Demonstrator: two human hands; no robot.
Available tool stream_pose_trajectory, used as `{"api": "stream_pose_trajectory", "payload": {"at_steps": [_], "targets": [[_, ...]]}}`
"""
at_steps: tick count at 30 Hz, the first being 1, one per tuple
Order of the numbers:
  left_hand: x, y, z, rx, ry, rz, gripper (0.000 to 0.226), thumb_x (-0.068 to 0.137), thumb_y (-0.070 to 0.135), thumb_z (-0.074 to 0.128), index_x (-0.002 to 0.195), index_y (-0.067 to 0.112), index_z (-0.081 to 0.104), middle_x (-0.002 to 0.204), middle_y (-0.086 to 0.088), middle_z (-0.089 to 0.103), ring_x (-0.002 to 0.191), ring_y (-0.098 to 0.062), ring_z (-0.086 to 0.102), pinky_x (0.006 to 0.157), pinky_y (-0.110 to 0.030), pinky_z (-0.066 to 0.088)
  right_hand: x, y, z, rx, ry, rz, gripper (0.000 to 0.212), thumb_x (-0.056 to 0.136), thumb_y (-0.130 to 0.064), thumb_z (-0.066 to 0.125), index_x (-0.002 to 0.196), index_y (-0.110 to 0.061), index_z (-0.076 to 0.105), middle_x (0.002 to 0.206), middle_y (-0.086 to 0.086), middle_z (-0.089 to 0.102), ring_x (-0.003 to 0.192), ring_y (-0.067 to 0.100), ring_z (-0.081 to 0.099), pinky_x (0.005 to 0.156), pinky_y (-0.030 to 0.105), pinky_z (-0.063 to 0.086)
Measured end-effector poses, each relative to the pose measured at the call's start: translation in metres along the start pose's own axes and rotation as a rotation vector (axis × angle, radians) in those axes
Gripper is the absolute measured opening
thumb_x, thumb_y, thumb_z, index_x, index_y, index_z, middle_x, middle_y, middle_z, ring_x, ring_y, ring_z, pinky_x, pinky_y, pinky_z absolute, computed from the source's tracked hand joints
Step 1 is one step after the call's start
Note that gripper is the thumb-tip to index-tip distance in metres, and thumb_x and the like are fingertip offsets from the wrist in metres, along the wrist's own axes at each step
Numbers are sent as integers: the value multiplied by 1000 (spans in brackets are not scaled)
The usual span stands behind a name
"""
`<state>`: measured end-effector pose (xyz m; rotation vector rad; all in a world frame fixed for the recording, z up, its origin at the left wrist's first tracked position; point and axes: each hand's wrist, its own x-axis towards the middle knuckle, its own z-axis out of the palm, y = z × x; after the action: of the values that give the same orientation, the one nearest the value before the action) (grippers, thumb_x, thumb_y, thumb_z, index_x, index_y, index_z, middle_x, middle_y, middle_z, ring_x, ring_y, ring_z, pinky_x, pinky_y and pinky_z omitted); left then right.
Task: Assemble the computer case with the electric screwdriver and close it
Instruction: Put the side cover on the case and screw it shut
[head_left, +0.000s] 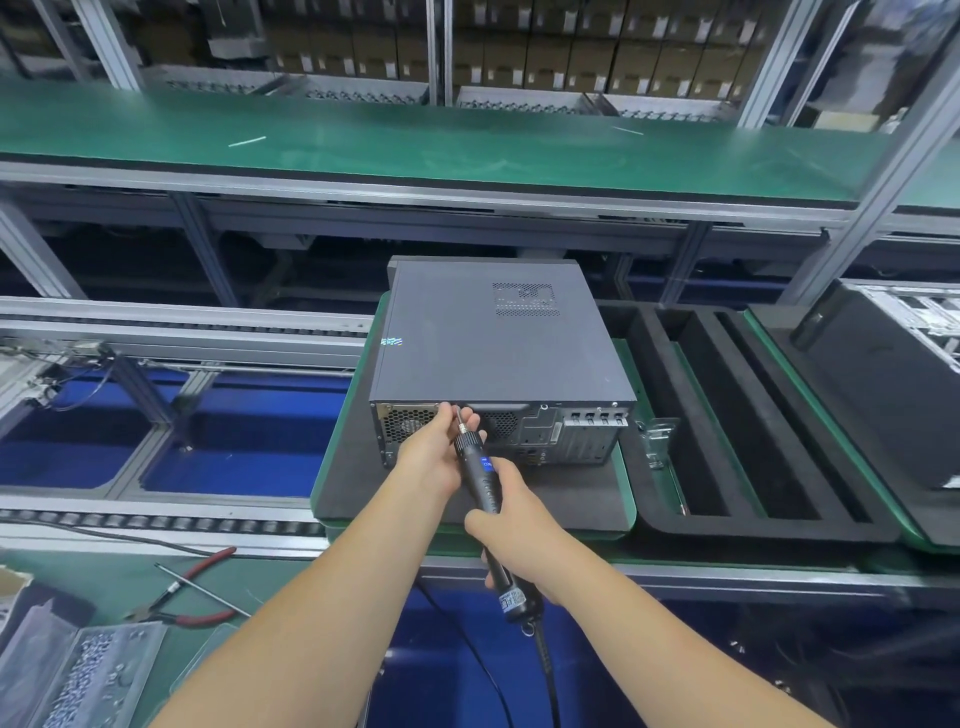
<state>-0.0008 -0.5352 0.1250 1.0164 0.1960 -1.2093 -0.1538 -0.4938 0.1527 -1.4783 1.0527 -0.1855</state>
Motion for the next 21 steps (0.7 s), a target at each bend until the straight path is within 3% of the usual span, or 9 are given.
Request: {"api": "stream_pose_trajectory", "payload": {"at_steps": [4,7,17,21], "targets": [[-3,1,1,-10,-4,-2,22,102,27,60,93,7,64,87,-7,73,67,-15,73,65,-35,59,-1,1,1,-2,-11,1,61,91,-17,57,138,-47,32,111,12,52,68,26,60,51,31,57],[-5,0,0,-18,-6,-7,24,102,28,60,102,5,65,97,-11,74,81,-20,74,72,-36,60,-2,2,3,-8,-14,0,62,91,-17,58,137,-49,31,111,11,52,66,25,61,51,30,57],[-12,3,-5,-9,-35,-11,27,103,27,57,110,2,65,110,-15,73,93,-24,73,81,-38,60,-3,1,7,-5,-7,-15,59,89,-16,57,134,-47,33,110,12,53,61,24,62,51,31,57],[-15,4,-10,-10,-44,-12,25,104,26,57,107,2,65,110,-15,72,92,-23,73,77,-37,59,-3,1,11,-5,-15,-2,63,90,-16,58,140,-45,33,112,10,52,62,24,63,52,32,58]]}}
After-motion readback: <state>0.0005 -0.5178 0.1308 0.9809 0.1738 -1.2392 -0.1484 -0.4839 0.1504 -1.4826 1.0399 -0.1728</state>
